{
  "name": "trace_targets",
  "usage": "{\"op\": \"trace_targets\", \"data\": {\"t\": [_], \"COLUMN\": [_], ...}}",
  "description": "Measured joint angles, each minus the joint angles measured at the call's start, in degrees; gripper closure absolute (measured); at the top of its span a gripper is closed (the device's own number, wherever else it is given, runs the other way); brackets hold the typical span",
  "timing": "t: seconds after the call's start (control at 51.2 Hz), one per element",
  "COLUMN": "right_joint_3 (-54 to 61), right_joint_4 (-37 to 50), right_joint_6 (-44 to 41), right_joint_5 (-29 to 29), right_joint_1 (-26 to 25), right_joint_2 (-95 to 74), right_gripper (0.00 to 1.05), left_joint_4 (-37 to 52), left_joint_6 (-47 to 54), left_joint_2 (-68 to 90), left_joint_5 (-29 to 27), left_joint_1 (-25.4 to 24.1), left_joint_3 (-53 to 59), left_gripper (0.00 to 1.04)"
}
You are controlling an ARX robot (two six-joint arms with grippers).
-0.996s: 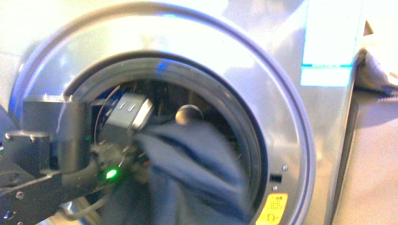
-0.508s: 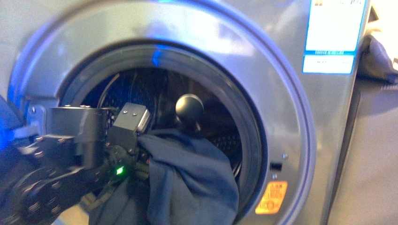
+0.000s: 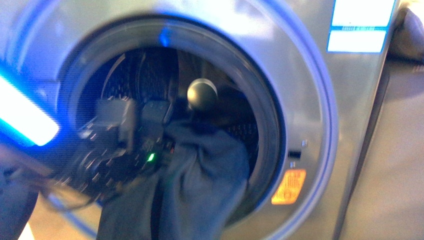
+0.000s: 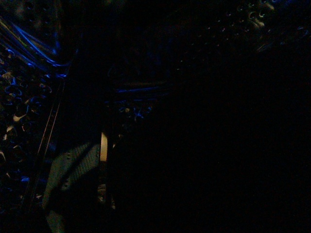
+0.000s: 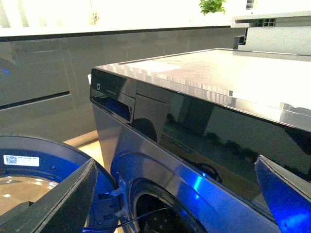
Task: Put clothes into washing machine
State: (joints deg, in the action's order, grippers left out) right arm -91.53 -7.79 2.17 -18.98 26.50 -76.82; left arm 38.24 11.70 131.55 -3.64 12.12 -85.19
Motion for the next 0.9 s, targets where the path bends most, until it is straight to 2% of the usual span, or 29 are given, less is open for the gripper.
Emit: {"op": "trace_targets", "data": {"t": [0.254,0.293,0.332,0.391,0.508,0.703,0.899], "right_joint_3": [0.0,1.1,3.5,7.1,15.2,32.1,42.2], "right_joint_4": [0.1,2.6,7.3,10.8,12.1,11.5,13.1], "right_joint_6": [0.0,0.0,0.1,0.3,1.9,5.6,4.7], "right_joint_5": [0.5,5.5,14.9,24.5,36.1,45.7,51.1], "right_joint_1": [0.0,0.9,1.7,2.0,0.6,-4.6,-5.5], "right_joint_2": [0.0,0.4,1.4,3.3,9.4,22.7,27.8], "right_gripper": [0.08,0.08,0.08,0.08,0.08,0.08,0.08], "left_joint_4": [-3.8,-4.0,-4.2,-4.6,-5.2,-6.8,-7.7], "left_joint_6": [-1.4,-1.4,-1.4,-1.4,-1.4,-1.7,-2.0], "left_joint_2": [2.8,3.0,3.3,3.9,5.3,8.4,10.7], "left_joint_5": [-1.0,-0.9,-1.0,-0.9,-0.8,-1.3,-2.1], "left_joint_1": [0.7,0.7,0.8,0.8,0.8,0.0,-0.3], "left_joint_3": [-7.5,-8.2,-8.8,-9.9,-12.0,-16.8,-20.2], "left_gripper": [0.97,0.97,0.97,0.97,0.97,0.97,0.97]}}
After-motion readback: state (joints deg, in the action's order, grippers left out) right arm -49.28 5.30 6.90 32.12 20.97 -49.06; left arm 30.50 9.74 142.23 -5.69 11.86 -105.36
